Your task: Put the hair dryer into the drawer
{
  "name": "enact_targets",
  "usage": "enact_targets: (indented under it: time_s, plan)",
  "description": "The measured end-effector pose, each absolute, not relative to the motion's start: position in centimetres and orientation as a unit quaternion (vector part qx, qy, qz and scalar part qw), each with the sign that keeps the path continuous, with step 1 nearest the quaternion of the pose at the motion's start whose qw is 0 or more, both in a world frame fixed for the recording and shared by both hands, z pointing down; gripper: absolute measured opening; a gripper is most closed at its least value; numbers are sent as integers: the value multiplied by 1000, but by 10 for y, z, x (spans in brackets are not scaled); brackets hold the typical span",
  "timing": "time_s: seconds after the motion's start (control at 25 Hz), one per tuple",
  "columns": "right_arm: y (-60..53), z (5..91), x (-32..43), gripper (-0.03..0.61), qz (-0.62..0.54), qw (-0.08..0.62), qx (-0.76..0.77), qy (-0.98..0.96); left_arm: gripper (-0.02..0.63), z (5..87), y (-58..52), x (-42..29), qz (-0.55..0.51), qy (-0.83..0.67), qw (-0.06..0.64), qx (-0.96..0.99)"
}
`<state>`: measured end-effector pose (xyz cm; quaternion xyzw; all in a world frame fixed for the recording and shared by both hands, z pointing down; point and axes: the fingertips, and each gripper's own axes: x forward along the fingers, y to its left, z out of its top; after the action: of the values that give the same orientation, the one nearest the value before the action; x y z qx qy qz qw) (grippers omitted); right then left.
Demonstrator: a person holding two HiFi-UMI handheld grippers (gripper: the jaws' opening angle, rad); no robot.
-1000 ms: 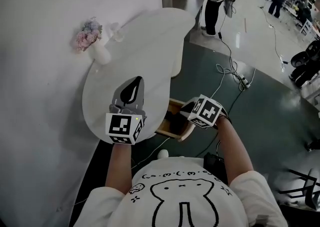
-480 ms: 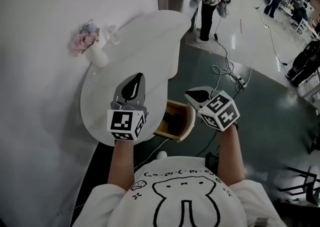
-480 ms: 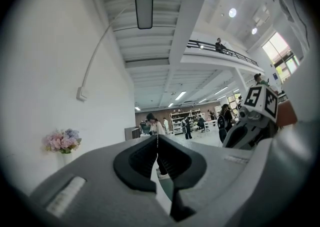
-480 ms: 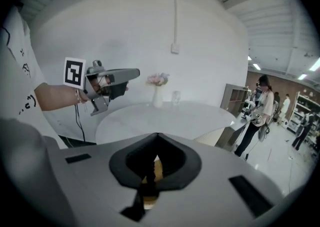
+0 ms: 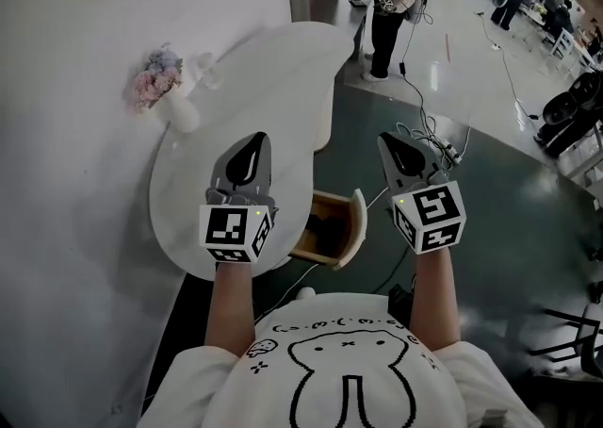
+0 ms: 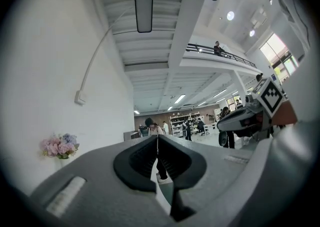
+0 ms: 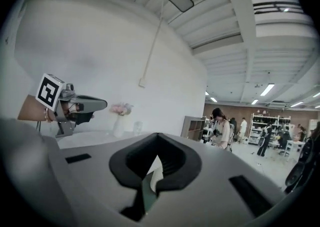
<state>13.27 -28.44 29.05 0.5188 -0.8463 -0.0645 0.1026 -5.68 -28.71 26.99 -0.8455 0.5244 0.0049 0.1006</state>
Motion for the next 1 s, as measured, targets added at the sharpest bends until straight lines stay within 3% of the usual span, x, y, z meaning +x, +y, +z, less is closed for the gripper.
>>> enact_targets:
  time_s: [0.28, 1.0]
  plan:
    - [-277, 265, 148, -1, -98, 46, 556, -824, 20, 262, -288, -56, 16, 520, 105, -847]
    - [-264, 247, 165, -2, -123, 41, 596, -793, 20, 243, -281, -52, 31, 504, 127, -854]
